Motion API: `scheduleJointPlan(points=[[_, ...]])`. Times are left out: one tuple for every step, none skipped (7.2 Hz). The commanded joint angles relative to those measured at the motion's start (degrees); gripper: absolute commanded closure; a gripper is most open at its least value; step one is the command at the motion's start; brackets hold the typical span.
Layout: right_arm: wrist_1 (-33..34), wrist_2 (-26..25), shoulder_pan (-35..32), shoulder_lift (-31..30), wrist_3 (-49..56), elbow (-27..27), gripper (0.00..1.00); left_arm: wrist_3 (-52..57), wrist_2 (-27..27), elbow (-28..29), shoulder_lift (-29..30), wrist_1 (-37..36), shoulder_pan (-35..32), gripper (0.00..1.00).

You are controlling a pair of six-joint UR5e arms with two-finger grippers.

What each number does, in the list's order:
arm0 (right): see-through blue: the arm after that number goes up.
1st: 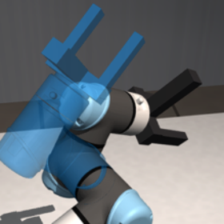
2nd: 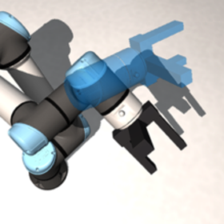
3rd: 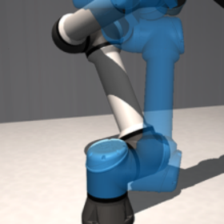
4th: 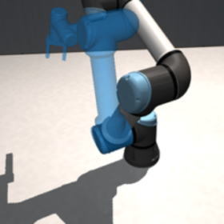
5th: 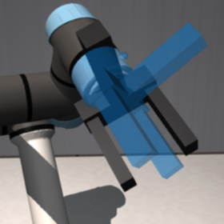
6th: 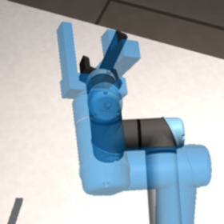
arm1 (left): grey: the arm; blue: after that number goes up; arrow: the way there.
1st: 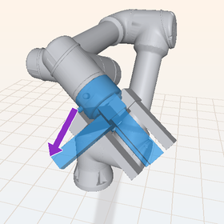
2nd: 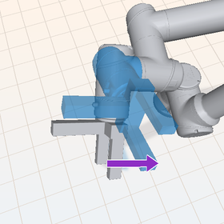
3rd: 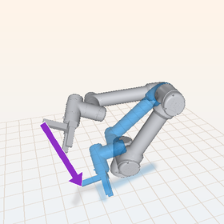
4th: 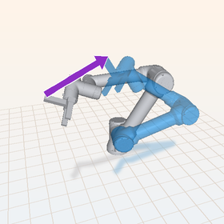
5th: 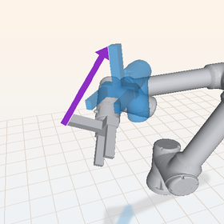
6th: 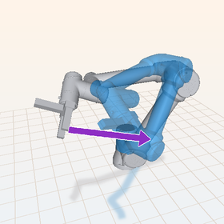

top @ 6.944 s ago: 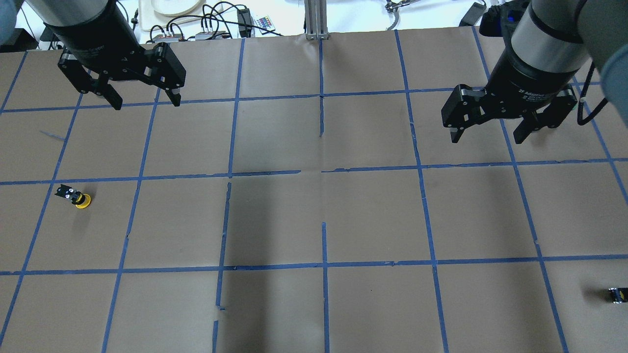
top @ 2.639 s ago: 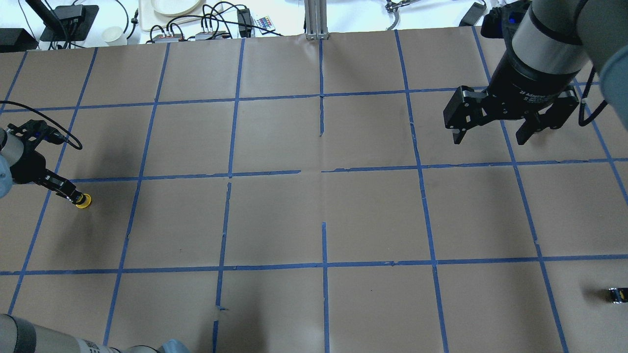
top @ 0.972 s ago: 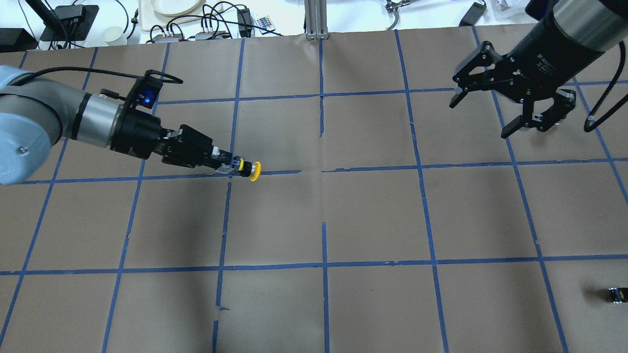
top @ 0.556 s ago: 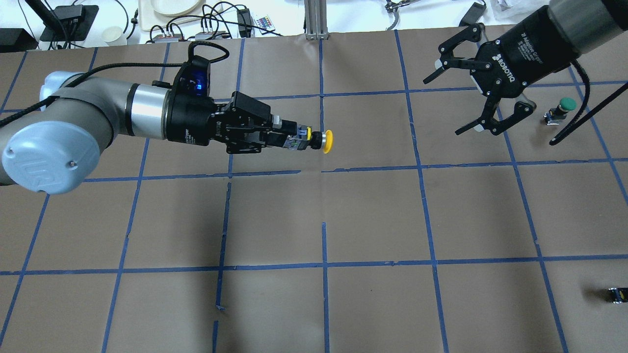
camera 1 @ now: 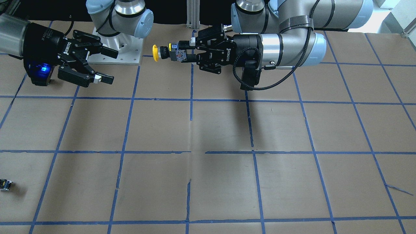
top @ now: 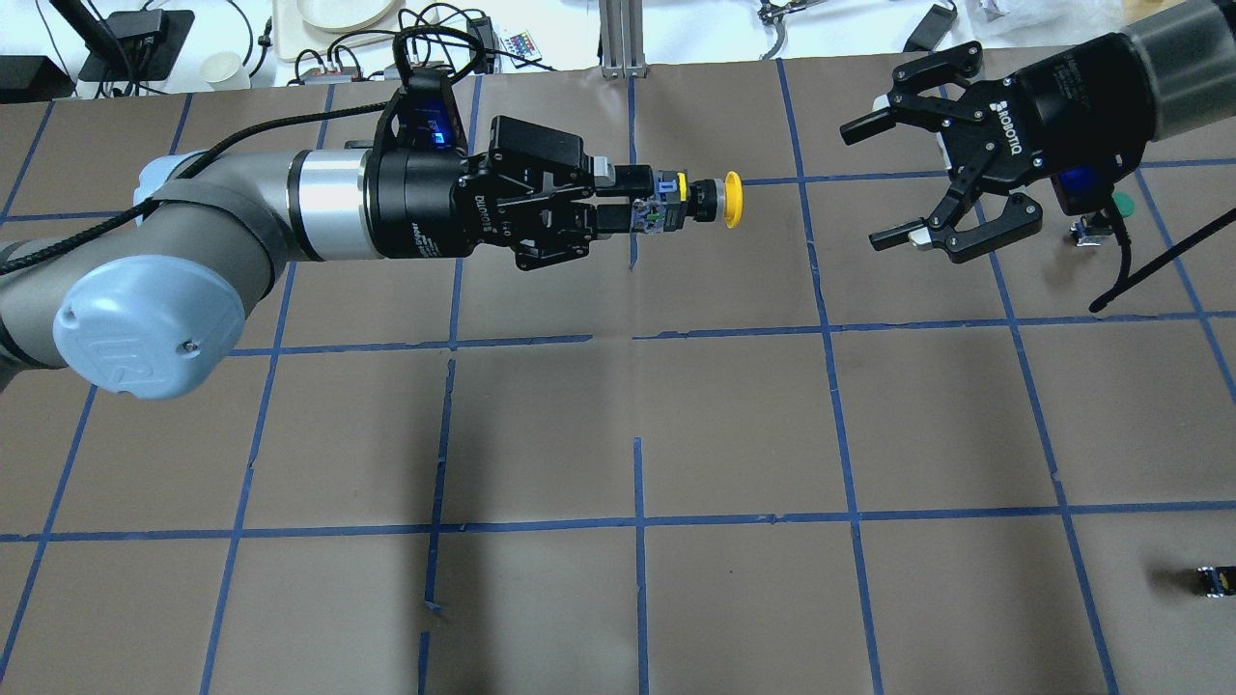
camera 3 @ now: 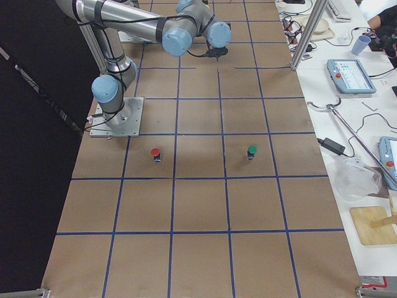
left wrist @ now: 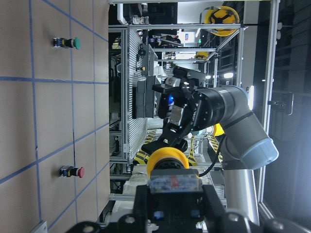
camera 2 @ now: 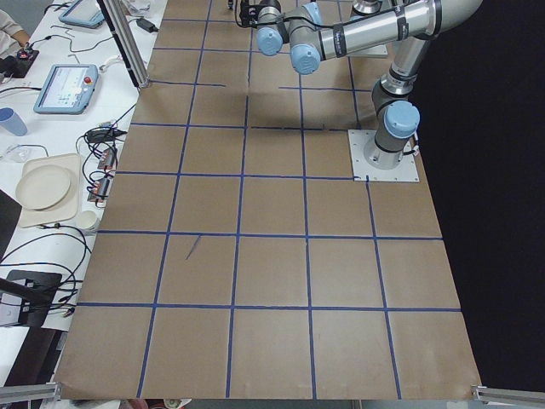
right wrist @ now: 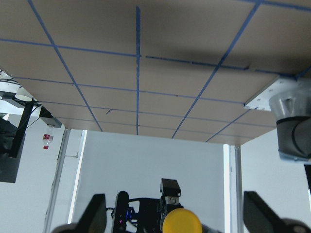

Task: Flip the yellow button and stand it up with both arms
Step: 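Close the right gripper on the yellow button's base next to the left gripper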

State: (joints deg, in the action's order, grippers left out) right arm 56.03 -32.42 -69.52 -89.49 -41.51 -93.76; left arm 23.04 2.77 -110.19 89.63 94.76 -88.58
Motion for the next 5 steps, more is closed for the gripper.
scheduleJointPlan(points=[[-6.1,7.3,0.2,-0.9,0.5,-0.4,0.0,-1.3,-0.6,0.1,0.5,0.0,-0.3,1.0],[-6.2,7.3,-0.5,-2.0,0.6,-1.2,0.0,-2.9,-0.6,0.2,0.5,-0.1,-0.5,1.0],[-6.2,7.3,-1.1,-2.3,2.7,-3.7,0.01,-2.9,-0.6,0.1,0.5,-0.1,-0.9,1.0],[-6.0,7.5,-1.8,-3.2,4.1,-5.6,0.01,-3.0,-0.6,0.1,0.4,-0.1,-1.0,1.0],[-6.2,8.8,-2.6,-4.2,4.2,-6.3,0.01,-2.9,-0.6,0.2,0.3,-0.1,-1.0,1.0]])
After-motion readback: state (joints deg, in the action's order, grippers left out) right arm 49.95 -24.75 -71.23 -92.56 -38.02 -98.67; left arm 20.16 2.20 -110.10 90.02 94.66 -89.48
